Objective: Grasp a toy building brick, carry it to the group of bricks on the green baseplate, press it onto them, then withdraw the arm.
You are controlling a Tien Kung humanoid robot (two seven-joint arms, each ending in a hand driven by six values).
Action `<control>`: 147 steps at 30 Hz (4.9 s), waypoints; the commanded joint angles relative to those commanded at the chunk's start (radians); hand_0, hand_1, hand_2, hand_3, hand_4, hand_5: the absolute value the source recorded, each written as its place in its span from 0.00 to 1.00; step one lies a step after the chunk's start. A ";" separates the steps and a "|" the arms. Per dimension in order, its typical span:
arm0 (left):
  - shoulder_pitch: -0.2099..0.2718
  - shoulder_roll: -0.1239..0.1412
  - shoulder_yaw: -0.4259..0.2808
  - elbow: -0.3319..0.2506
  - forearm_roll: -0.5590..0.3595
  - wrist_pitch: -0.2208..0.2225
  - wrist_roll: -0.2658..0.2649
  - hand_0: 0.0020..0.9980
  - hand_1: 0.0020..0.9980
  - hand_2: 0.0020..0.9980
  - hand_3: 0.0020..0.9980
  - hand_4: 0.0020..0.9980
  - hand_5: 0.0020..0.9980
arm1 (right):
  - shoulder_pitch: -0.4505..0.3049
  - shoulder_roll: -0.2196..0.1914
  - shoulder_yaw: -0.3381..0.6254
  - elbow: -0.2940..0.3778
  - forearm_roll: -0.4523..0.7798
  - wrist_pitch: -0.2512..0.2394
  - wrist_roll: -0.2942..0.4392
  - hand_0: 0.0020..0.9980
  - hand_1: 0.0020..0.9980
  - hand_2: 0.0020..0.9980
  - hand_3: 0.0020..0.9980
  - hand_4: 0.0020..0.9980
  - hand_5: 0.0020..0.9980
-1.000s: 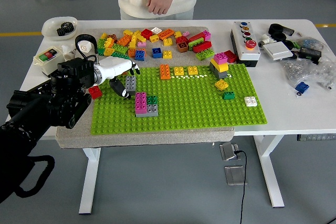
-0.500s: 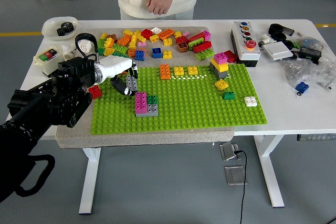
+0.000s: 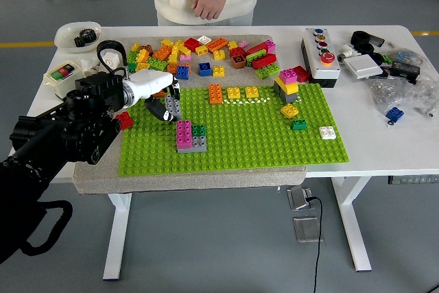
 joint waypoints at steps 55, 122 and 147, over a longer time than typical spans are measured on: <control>0.116 0.142 -0.158 -0.444 0.029 -0.288 0.047 0.68 0.61 0.54 0.54 0.72 0.15 | -0.027 0.005 0.029 0.000 -0.004 -0.004 0.002 0.75 0.64 0.68 0.64 0.86 0.56; 0.454 0.139 -0.286 -0.887 0.029 -0.336 0.145 0.69 0.61 0.54 0.54 0.74 0.18 | -0.046 0.011 0.050 0.000 -0.001 -0.004 0.004 0.75 0.64 0.68 0.64 0.86 0.56; 0.458 0.149 -0.278 -0.853 0.029 -0.302 0.111 0.70 0.62 0.55 0.55 0.77 0.19 | -0.046 0.012 0.043 0.000 0.001 -0.004 0.004 0.75 0.64 0.68 0.64 0.86 0.57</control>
